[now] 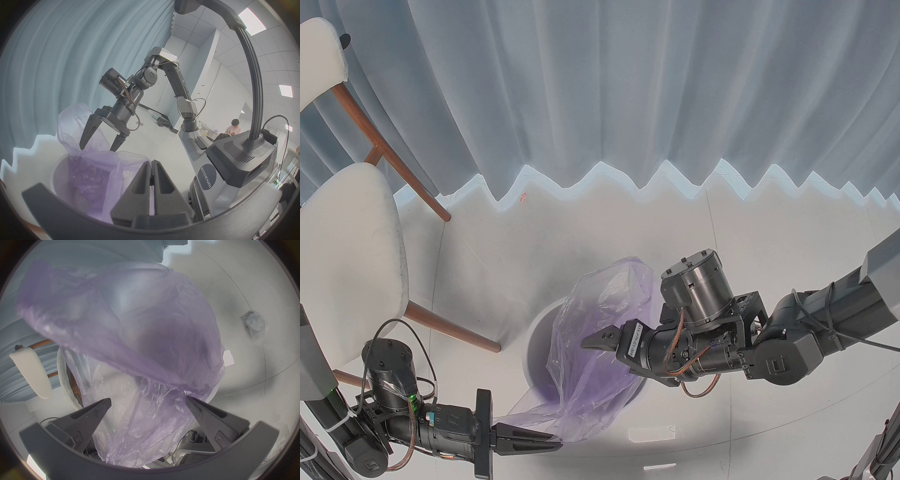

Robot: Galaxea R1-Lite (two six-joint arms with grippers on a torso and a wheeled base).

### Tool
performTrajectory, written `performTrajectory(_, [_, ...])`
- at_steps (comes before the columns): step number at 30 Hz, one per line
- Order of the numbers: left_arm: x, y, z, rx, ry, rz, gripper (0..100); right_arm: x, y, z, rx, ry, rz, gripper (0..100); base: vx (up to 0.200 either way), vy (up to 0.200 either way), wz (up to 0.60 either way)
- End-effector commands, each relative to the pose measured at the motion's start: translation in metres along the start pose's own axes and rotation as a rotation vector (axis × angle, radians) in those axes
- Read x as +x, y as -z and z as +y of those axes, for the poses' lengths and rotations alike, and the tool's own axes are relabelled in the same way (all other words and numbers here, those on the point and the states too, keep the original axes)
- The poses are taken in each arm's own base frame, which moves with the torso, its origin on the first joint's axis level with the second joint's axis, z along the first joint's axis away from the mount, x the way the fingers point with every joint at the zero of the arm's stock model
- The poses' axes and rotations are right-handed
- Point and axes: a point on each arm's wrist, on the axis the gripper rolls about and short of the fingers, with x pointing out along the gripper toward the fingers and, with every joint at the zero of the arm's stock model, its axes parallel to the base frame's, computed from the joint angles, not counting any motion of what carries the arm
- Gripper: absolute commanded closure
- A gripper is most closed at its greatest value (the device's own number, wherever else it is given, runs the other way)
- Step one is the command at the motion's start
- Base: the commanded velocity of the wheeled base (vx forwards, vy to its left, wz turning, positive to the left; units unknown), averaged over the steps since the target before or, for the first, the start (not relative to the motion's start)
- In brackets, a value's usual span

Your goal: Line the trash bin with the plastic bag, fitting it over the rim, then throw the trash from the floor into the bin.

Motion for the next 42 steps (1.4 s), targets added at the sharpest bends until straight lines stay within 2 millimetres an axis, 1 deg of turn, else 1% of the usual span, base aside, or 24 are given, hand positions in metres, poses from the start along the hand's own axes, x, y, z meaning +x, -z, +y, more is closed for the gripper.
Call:
performTrajectory(1, [-0.001, 0.003, -0.004, -0.016, 0.006, 0.011, 100, 0.006, 0.006, 0.0, -0.007, 0.005, 0.024, 0, 0.0, 0.0, 0.0])
performTrajectory(4, [-0.002, 0.003, -0.004, -0.01, 0.007, 0.016, 100, 0.014, 0.011, -0.004, -0.011, 0.026, 0.05, 0, 0.0, 0.0, 0.0])
performTrajectory(6, [-0.002, 0.004, -0.004, -0.013, 0.008, 0.017, 100, 0.016, 0.013, -0.005, -0.012, 0.03, 0.055, 0, 0.0, 0.0, 0.0])
performTrajectory(8, [-0.002, 0.004, -0.004, -0.013, 0.008, 0.021, 100, 0.021, 0.019, -0.006, -0.023, 0.04, 0.074, 0, 0.0, 0.0, 0.0])
performTrajectory(9, [-0.002, 0.005, -0.004, -0.014, 0.007, 0.021, 100, 0.021, 0.02, -0.006, -0.027, 0.038, 0.075, 100, 0.0, 0.0, 0.0])
performTrajectory(14, [-0.003, 0.005, -0.003, -0.016, 0.002, 0.023, 100, 0.012, 0.019, -0.001, -0.033, 0.017, 0.063, 100, 0.0, 0.0, 0.0])
performTrajectory(15, [-0.003, 0.005, -0.003, -0.015, 0.0, 0.022, 100, -0.002, 0.017, 0.004, -0.032, -0.013, 0.053, 100, 0.0, 0.0, 0.0])
performTrajectory(18, [-0.003, 0.005, -0.003, -0.015, -0.002, 0.023, 100, -0.024, 0.018, 0.006, -0.037, -0.064, 0.07, 100, 0.0, 0.0, 0.0])
performTrajectory(21, [-0.004, 0.006, -0.002, -0.018, -0.007, 0.026, 100, -0.045, 0.017, 0.007, -0.039, -0.094, 0.05, 100, 0.0, 0.0, 0.0])
performTrajectory(23, [-0.004, 0.006, -0.002, -0.018, -0.007, 0.026, 100, -0.052, 0.015, 0.007, -0.039, -0.103, 0.034, 100, 0.0, 0.0, 0.0])
performTrajectory(24, [-0.003, 0.006, -0.002, -0.019, -0.005, 0.026, 100, -0.06, 0.01, 0.007, -0.039, -0.116, 0.008, 100, 0.0, 0.0, 0.0])
performTrajectory(26, [-0.003, 0.006, -0.002, -0.009, -0.003, 0.026, 100, -0.067, 0.003, 0.007, -0.049, -0.124, -0.025, 100, 0.0, 0.0, 0.0])
performTrajectory(29, [-0.003, 0.007, -0.003, -0.013, 0.002, 0.031, 100, -0.072, 0.0, 0.003, -0.094, -0.119, -0.041, 100, 0.0, 0.0, 0.0])
performTrajectory(30, [-0.002, 0.008, -0.004, -0.017, 0.007, 0.035, 100, -0.072, 0.0, 0.002, -0.122, -0.11, -0.04, 0, 0.0, 0.0, 0.0])
performTrajectory(33, [-0.002, 0.008, -0.004, -0.009, 0.009, 0.036, 100, -0.067, 0.003, 0.005, -0.116, -0.101, -0.035, 0, 0.0, 0.0, 0.0])
performTrajectory(35, [-0.002, 0.008, -0.004, -0.009, 0.011, 0.036, 100, -0.059, 0.007, 0.01, -0.126, -0.069, -0.064, 0, 0.0, 0.0, 0.0])
performTrajectory(39, [-0.002, 0.008, -0.004, -0.009, 0.009, 0.036, 100, -0.045, 0.0, 0.02, -0.14, 0.015, -0.205, 0, 0.0, 0.0, 0.0])
performTrajectory(42, [-0.002, 0.008, -0.004, -0.009, 0.009, 0.036, 100, -0.045, -0.001, 0.025, -0.174, 0.017, -0.227, 0, 0.0, 0.0, 0.0])
